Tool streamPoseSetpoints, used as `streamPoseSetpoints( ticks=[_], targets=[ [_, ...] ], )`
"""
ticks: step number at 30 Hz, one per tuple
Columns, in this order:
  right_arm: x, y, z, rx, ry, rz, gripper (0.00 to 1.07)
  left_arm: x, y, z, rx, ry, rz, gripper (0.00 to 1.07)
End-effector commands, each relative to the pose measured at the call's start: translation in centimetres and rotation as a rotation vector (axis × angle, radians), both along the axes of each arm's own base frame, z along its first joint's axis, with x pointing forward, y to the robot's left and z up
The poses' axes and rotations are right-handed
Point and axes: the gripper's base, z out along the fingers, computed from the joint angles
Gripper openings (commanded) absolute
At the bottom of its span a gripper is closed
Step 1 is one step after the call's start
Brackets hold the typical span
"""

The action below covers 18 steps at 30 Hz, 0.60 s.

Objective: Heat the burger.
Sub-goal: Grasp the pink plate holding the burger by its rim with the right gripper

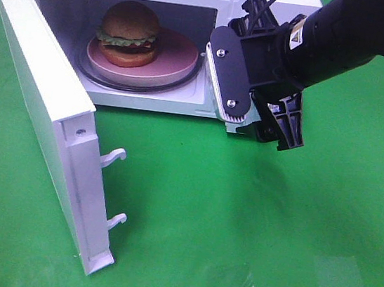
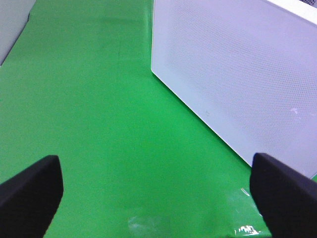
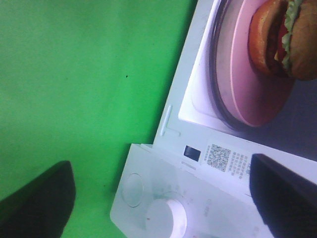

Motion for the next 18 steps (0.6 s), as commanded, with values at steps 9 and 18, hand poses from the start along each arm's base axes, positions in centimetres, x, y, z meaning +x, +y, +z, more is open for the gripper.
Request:
streamPoseSetpoints(
  ticks=[9,18],
  targets=[
    [2.5,3.7,-0.3,0.028,-0.036,0.008,0.91,0.0,-0.1,0.0,-0.005,-0.017,-0.003,0.94],
    [4.5,6.3,-1.6,0.048,-0.039,0.022,0.90,0.0,-0.1,0.0,-0.005,-0.017,-0.003,0.94]
  ],
)
